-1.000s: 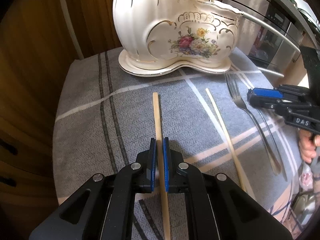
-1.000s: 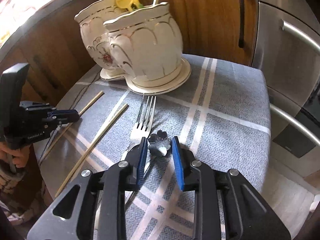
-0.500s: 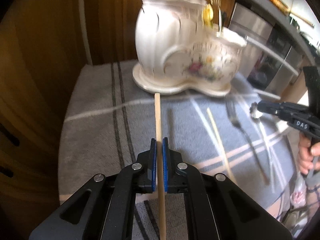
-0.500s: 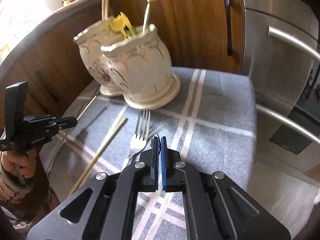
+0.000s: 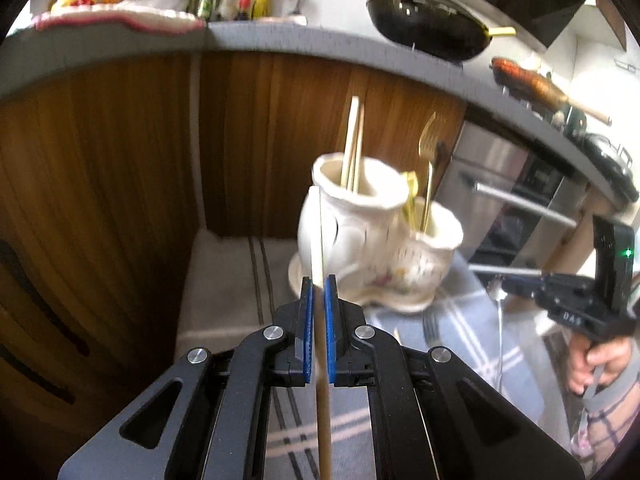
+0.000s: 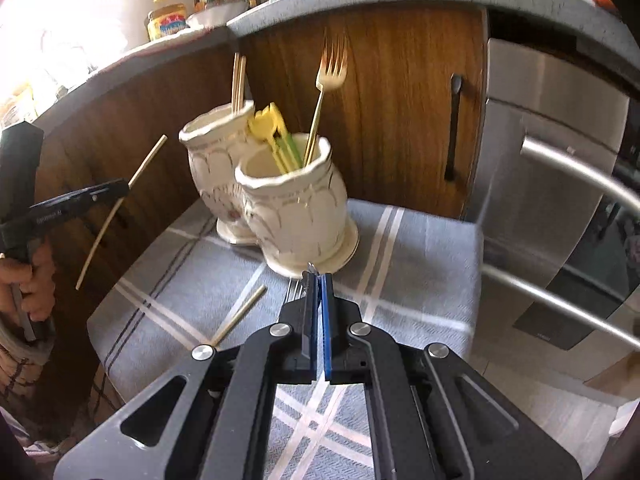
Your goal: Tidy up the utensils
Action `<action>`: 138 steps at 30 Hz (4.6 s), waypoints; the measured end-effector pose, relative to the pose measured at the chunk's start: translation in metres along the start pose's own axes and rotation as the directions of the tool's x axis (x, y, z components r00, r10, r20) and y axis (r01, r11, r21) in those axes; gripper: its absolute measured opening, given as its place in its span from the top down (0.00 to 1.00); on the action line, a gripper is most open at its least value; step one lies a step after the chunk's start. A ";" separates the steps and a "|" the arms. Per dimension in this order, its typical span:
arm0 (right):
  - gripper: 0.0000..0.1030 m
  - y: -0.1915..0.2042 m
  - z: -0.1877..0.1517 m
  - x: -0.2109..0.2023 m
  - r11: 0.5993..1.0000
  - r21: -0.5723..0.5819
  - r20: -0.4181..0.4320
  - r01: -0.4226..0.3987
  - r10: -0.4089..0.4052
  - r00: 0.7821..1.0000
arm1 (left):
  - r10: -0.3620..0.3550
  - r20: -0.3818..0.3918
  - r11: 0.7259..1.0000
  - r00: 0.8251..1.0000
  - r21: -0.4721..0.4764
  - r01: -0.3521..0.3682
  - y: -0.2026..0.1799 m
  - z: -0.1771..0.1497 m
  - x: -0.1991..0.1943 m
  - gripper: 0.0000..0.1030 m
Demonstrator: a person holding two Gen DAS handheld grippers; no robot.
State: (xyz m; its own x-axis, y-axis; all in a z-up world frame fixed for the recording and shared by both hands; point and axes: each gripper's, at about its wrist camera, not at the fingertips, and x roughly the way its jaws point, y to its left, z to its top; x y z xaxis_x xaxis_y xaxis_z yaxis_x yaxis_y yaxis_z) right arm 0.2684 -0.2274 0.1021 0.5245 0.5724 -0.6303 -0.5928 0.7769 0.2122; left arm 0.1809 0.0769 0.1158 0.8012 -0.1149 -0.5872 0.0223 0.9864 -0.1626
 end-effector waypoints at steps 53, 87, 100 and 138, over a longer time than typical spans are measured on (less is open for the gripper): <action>0.99 0.042 0.098 0.050 0.924 -0.294 0.295 0.244 -0.155 0.943 | 0.100 0.451 0.994 0.887 0.000 -0.112 -0.031 0.041 0.084 0.94; 0.71 0.011 -0.020 0.023 0.999 -0.006 0.049 0.054 -0.054 0.997 | 0.024 0.010 0.999 1.000 0.026 -0.024 -0.041 -0.064 0.053 0.52; 0.58 0.005 -0.043 0.066 0.990 0.095 -0.094 -0.104 0.113 0.989 | -0.022 -0.190 0.990 0.981 0.136 0.048 -0.074 -0.101 0.072 0.56; 0.80 0.038 -0.033 0.114 0.999 -0.023 -0.242 -0.049 0.042 0.969 | 0.087 -0.254 0.989 0.963 0.141 -0.053 -0.018 -0.095 0.075 0.90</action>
State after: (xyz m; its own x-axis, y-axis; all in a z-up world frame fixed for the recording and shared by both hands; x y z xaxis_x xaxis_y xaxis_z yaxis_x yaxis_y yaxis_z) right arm 0.2857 -0.1416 0.0135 0.3358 0.5240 -0.7827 -0.6314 0.7418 0.2258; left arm 0.1835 0.0392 -0.0010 0.6216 -0.0542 -0.7815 0.0640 0.9978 -0.0183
